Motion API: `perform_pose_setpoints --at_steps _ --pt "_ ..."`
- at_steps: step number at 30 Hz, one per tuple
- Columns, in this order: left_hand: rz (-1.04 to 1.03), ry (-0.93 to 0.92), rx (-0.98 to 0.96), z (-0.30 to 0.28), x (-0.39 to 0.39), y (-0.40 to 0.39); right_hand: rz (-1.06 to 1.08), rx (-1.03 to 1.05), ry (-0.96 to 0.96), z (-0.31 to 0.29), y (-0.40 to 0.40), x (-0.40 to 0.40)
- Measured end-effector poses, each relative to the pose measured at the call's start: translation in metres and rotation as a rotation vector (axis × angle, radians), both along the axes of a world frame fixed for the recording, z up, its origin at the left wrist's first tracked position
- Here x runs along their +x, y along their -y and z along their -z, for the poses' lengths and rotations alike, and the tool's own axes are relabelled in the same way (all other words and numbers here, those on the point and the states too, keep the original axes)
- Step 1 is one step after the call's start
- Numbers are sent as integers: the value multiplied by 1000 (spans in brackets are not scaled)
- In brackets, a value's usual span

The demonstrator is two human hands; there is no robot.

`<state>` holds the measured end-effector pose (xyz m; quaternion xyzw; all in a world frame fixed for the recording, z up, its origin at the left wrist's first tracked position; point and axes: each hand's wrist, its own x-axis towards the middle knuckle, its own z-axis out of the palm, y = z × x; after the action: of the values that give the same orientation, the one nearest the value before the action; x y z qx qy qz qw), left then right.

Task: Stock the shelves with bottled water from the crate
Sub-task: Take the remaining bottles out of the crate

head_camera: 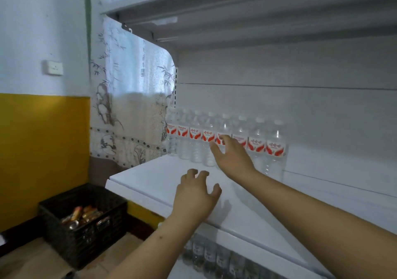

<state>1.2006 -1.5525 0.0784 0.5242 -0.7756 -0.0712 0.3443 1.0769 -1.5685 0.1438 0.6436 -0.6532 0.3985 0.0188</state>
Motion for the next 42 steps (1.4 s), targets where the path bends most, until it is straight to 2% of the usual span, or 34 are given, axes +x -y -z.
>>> perform_pose_setpoints --at_steps 4,8,16,23,31,34,38,42 --pt "-130 -51 -85 22 81 -13 -173 56 24 17 2 88" --pt "-261 -52 -46 67 166 -24 -301 94 2 47 9 178" --pt "-438 0 327 194 332 -34 -603 277 -41 150 22 323" --pt "-554 -57 773 329 438 -54 -657 607 -104 284 33 387" --pt "-483 -310 1098 455 466 -59 -595 1061 -119 448 61 420" --pt "-526 -355 1212 503 467 -43 -578 1178 -101 509 70 428" --pt "-546 -370 1278 552 453 -15 -501 1307 1 564 88 436" --pt "-703 -482 1305 590 437 6 -391 1377 179 593 104 442"
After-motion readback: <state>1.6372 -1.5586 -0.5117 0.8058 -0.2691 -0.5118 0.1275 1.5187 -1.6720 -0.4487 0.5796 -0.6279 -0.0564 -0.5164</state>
